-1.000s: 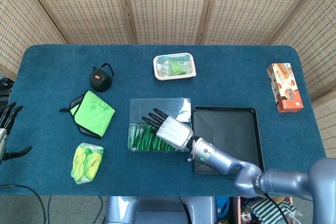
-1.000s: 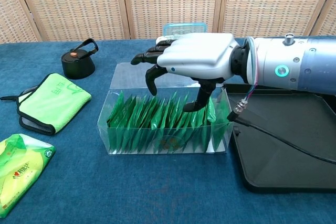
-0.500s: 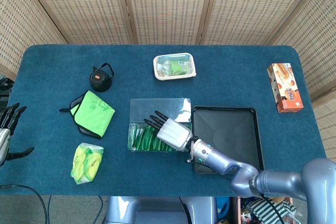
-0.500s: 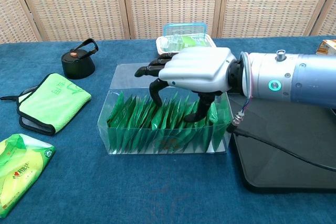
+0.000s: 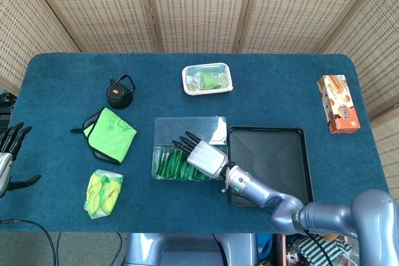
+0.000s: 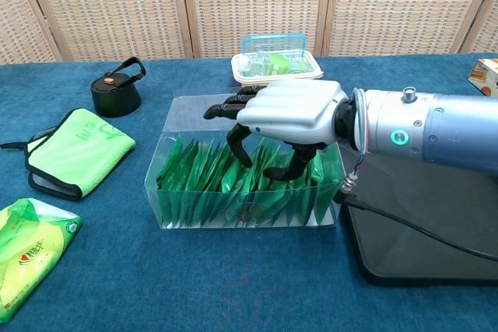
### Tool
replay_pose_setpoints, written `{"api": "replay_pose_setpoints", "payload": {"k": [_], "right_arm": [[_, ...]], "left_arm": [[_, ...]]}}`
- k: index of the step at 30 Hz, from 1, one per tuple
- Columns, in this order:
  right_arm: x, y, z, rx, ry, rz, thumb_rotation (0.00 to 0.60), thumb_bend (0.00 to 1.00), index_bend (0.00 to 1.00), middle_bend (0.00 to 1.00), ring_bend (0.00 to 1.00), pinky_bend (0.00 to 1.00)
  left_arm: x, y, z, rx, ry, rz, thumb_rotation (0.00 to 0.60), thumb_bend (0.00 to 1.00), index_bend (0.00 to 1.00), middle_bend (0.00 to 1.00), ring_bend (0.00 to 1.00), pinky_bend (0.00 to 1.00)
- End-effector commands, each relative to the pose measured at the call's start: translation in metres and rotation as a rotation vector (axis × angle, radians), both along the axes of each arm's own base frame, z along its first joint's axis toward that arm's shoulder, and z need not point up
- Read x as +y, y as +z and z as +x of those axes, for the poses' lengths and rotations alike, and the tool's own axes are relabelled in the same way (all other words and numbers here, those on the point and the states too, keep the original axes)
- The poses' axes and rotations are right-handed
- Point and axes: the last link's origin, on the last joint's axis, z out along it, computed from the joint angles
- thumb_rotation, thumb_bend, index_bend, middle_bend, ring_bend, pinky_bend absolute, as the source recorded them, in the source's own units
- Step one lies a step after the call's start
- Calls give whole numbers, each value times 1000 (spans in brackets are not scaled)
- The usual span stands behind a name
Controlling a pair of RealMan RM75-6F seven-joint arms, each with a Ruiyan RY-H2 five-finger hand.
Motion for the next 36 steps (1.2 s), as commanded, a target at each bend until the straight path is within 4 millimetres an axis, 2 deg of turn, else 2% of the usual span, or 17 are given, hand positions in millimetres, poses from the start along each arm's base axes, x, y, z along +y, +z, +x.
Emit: {"api": "replay_pose_setpoints", "payload": {"k": [1,6,14,21,27,36], "right_arm": [[0,-2,0,-9,3,-7,600,590,541,88,0,89],[0,-4,2,-28,19,-27,600,654,569,115,0,107],[1,-4,2,-60,27,-39,600,658,585,124,0,116],[1,4,2,-83,37,-58,600,657,591,131,0,122],[0,24,3,-125,48,-89,600,658,592,135,0,129],[3,75,3,-196,64,-159,600,658,592,138,0,129]], "left_arm": [[0,0,0,-1,0,0,600,51,0,0,0,0],[0,1,0,-3,-1,2,600,51,0,0,0,0],[0,1,0,-3,-1,1,600,51,0,0,0,0],[0,1,1,-3,-1,1,600,50,0,0,0,0],[0,1,1,-4,0,0,600,50,0,0,0,0],[0,0,2,-5,-4,-2,600,50,0,0,0,0]]}}
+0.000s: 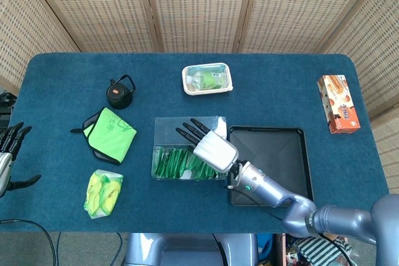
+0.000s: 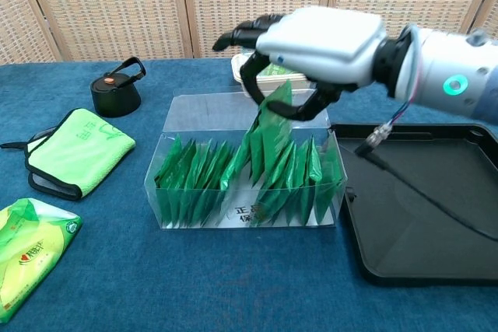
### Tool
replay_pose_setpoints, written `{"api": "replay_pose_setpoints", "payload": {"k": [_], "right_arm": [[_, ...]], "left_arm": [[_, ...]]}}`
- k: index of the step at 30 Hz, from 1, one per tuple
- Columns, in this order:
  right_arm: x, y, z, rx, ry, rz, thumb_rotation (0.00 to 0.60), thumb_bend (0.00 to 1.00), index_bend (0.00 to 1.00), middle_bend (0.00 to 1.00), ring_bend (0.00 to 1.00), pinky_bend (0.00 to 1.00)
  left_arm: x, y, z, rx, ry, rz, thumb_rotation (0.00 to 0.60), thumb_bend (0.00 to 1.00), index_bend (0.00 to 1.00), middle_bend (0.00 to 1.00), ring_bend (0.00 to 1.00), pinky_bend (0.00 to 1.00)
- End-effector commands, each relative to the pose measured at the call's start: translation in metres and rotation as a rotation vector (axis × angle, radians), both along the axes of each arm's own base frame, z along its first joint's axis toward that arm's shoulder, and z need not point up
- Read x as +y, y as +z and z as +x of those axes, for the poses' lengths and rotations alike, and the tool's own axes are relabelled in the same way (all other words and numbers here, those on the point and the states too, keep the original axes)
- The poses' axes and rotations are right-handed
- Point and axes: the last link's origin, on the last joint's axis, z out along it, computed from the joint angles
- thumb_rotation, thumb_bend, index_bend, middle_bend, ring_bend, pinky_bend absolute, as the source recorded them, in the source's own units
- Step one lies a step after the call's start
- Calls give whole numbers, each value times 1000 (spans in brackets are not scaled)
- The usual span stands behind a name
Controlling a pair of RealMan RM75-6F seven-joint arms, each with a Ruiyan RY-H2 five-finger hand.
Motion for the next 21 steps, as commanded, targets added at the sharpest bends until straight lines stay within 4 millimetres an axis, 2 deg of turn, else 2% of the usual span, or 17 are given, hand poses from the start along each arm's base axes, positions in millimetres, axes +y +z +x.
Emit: {"api": "replay_pose_setpoints", "payload": {"k": [1,6,10,16,21], "right_arm": [[2,22,0,-36,7,-34,600,658,592,138,0,129],[6,60,-5,-59,17,-90,600,659,592,139,0,129],[10,86,-18,-66,-1,-116,600,664,592,139,0,129],[17,117,-52,-44,-42,-160,600,666,592,141,0,129],[27,123,-86,-17,-81,-155,600,667,592,142,0,132]], "left_arm": [[0,0,0,0,-2,0,600,50,0,0,0,0],[-1,0,1,1,-2,1,600,50,0,0,0,0],[-1,0,1,-1,-1,1,600,51,0,0,0,0],[-2,-1,2,1,-3,-2,600,51,0,0,0,0],[-3,-2,3,4,-5,-4,600,50,0,0,0,0]]}}
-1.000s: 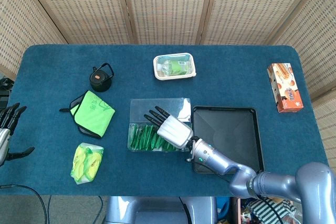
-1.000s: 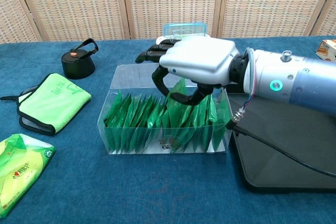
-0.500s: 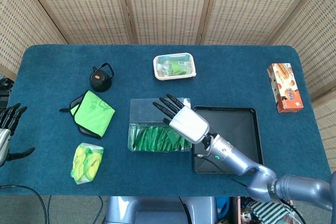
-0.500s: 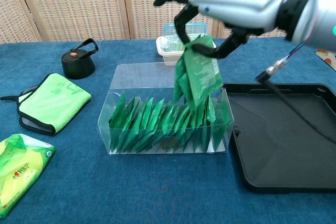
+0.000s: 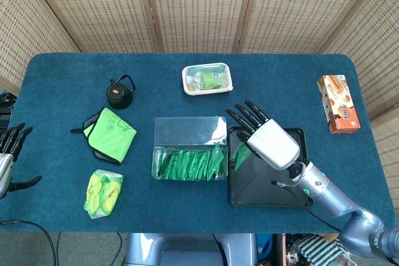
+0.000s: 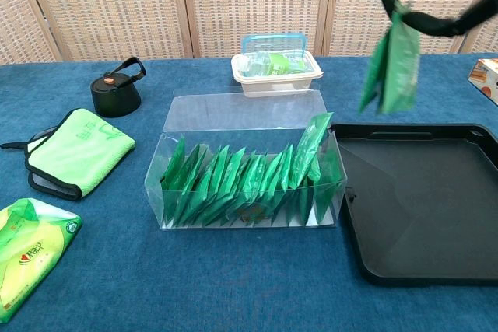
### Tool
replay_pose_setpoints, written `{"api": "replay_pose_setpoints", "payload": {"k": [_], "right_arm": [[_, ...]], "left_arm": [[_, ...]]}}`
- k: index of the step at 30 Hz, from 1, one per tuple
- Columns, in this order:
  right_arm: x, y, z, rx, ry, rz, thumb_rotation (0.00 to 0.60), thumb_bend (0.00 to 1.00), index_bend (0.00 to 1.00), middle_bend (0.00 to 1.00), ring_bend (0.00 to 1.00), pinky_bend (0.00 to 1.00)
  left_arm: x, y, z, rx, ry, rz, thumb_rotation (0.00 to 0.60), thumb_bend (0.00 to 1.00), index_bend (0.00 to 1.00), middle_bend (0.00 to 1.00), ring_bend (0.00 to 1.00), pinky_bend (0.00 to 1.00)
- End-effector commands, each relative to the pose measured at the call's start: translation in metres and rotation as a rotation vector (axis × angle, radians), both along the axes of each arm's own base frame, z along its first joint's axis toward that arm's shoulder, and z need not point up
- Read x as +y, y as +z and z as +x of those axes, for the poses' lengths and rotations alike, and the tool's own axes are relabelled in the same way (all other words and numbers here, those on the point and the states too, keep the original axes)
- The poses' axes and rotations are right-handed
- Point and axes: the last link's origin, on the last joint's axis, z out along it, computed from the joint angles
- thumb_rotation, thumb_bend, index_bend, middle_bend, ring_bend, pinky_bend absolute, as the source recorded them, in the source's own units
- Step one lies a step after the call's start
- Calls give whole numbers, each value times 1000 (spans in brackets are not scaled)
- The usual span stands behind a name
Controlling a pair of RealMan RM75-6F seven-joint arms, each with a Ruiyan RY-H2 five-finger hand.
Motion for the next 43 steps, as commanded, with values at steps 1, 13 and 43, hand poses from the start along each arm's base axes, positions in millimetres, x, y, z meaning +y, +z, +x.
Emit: {"api": "replay_pose_setpoints", "payload": {"k": [1,13,43], "right_arm": [[7,2,-25,27,-25,7,600,667,592,142,0,135],[15,-20,-92,119,-115,56,600,629,344,74,0,145],[118,39,-151,-332,-586,-180,600,0,0,0,0,0]], "left_arm": [[0,-1,0,3,0,-1,600,50,0,0,0,0],[-1,-4,2,13,1,-8,600,50,0,0,0,0],[-32,-14,-10,-29,-3,71,600,50,0,0,0,0]]}}
